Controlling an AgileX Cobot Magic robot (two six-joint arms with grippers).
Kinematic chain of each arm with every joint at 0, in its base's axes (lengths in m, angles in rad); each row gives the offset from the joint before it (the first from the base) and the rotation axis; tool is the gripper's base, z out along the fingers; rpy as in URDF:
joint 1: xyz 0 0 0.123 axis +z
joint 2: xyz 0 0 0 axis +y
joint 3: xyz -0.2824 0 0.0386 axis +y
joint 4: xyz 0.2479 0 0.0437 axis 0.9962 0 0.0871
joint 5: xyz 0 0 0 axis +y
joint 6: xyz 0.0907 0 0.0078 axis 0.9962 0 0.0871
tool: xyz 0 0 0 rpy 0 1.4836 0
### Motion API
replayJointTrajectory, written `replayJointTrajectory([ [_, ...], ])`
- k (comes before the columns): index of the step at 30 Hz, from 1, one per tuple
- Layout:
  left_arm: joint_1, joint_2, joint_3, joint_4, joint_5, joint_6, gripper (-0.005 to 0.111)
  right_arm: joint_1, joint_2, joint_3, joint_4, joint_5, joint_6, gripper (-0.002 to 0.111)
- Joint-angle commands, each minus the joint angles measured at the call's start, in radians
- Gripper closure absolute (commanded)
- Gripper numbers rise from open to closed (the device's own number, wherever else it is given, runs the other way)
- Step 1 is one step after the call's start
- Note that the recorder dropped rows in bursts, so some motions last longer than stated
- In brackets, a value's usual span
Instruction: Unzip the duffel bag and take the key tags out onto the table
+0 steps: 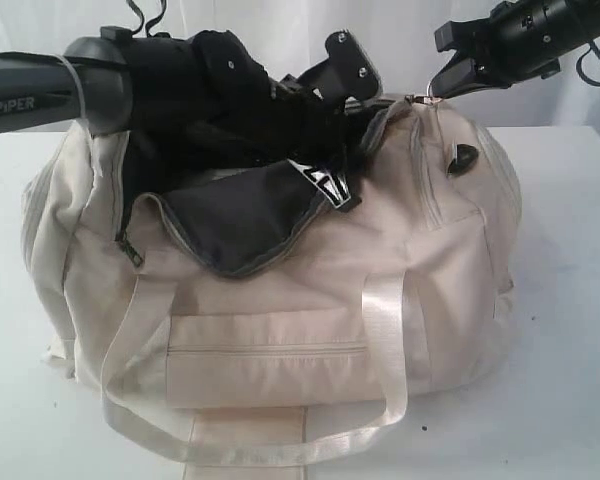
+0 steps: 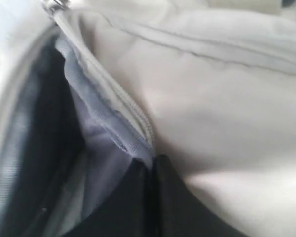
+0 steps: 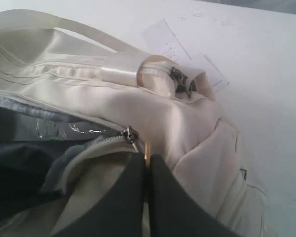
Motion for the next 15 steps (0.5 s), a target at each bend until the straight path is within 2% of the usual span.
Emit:
replayJointTrajectory([
  [1, 0.002, -0.047, -0.001, -0.019, -0.089, -0.027, 0.107, -0.006, -0.003, 0.004, 0.007, 0.011, -0.015, 0.108],
  [4, 0.022, -0.068, -0.001, 0.001, -0.082, -0.063, 0.107, -0.006, -0.003, 0.006, 0.006, 0.012, -0.015, 0.108],
  [11, 0.117, -0.095, -0.001, 0.103, 0.046, -0.251, 0.107, -0.006, -0.003, 0.008, 0.003, 0.049, -0.015, 0.108],
  [15, 0.141, -0.096, -0.001, 0.112, 0.075, -0.26, 0.107, -0.006, -0.003, 0.008, 0.003, 0.088, -0.012, 0.108],
])
